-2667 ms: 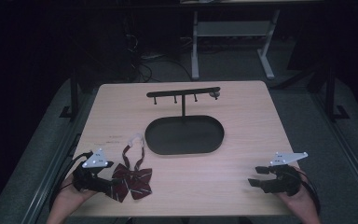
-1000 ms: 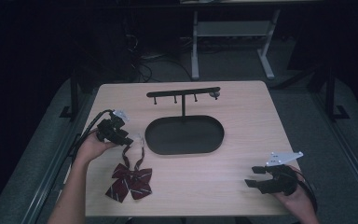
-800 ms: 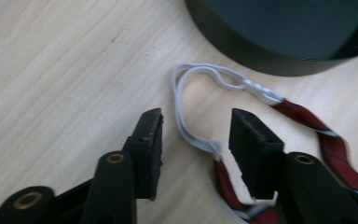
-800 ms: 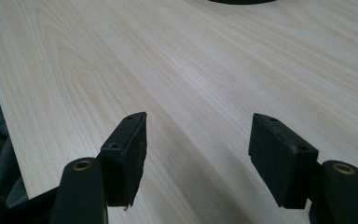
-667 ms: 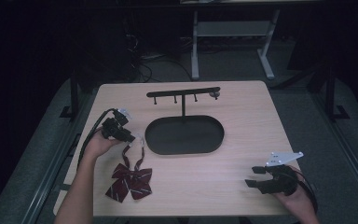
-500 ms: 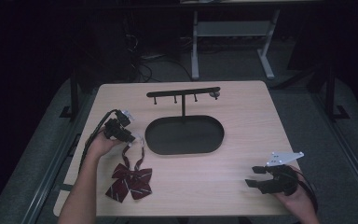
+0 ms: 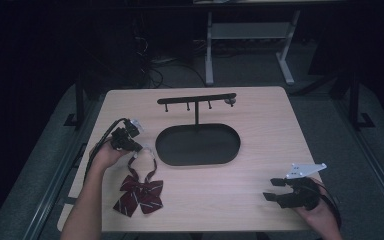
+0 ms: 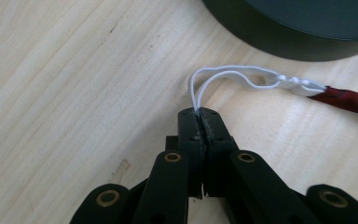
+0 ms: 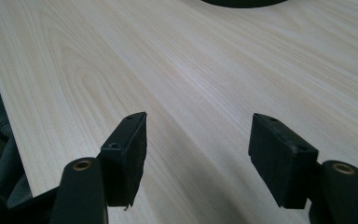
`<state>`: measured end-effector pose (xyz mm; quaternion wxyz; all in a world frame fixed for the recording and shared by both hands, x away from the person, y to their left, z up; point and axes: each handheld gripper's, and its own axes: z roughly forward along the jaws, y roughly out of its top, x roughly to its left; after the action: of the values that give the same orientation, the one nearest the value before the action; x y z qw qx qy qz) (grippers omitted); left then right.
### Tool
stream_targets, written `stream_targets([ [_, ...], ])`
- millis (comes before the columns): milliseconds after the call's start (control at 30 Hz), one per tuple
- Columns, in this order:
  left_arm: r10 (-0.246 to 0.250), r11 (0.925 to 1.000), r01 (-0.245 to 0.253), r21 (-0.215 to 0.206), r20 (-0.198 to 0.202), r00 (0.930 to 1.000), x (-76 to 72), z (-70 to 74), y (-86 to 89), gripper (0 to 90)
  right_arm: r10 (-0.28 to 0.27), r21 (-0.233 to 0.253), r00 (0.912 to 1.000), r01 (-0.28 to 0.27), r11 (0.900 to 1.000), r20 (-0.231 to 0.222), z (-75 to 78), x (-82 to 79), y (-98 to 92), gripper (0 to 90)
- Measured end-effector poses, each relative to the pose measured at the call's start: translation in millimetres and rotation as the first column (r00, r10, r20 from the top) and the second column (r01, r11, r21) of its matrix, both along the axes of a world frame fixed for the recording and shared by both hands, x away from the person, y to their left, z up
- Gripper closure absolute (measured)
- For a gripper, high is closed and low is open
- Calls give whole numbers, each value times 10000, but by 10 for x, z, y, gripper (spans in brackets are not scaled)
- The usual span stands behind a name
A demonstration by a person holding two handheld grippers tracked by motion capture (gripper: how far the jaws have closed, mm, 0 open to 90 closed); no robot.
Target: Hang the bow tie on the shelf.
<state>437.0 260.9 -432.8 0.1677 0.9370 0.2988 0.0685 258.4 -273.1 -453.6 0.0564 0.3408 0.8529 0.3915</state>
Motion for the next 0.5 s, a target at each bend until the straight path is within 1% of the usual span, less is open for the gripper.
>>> stream_targets([
  [33, -104, 9999, 104, 13, -18, 9999, -30, 30, 17, 886, 2, -13, 10000, -2, 10000, -11, -2, 4, 1, 366],
  [100, -135, 9999, 135, 16, -40, 9999, -42, 46, 24, 886, -14, -31, 10000, 14, 10000, -39, -1, 5, 10, 366],
  [167, -308, 9995, 307, 79, 89, 9995, -81, 95, 37, 886, 20, -55, 10000, -20, 10000, -14, -4, 4, 14, 365],
  [200, -308, 9995, 307, 79, 89, 9995, -81, 95, 37, 885, 17, -65, 10000, -18, 10000, -18, -4, 3, 15, 365],
  [267, -396, 9992, 396, -1, 126, 9991, -105, 118, 37, 885, 15, -65, 10000, -15, 10000, -15, -5, 2, 16, 365],
  [300, -483, 9988, 483, -20, 139, 9987, -133, 131, 25, 885, -3, -64, 10000, 3, 10000, -37, -4, 0, 16, 365],
  [333, -598, 9982, 596, 86, 153, 9981, -144, 142, 21, 884, 6, -53, 10000, -6, 10000, -21, -3, -2, 16, 365],
  [467, -783, 9969, 783, 7, 123, 9969, -192, 158, -10, 884, -2, -59, 10000, 2, 10000, -18, 0, -3, 20, 365],
  [500, -930, 9957, 930, 54, 137, 9956, -221, 174, -34, 883, 36, -64, 10000, -36, 10000, 14, 0, -3, 21, 365],
])
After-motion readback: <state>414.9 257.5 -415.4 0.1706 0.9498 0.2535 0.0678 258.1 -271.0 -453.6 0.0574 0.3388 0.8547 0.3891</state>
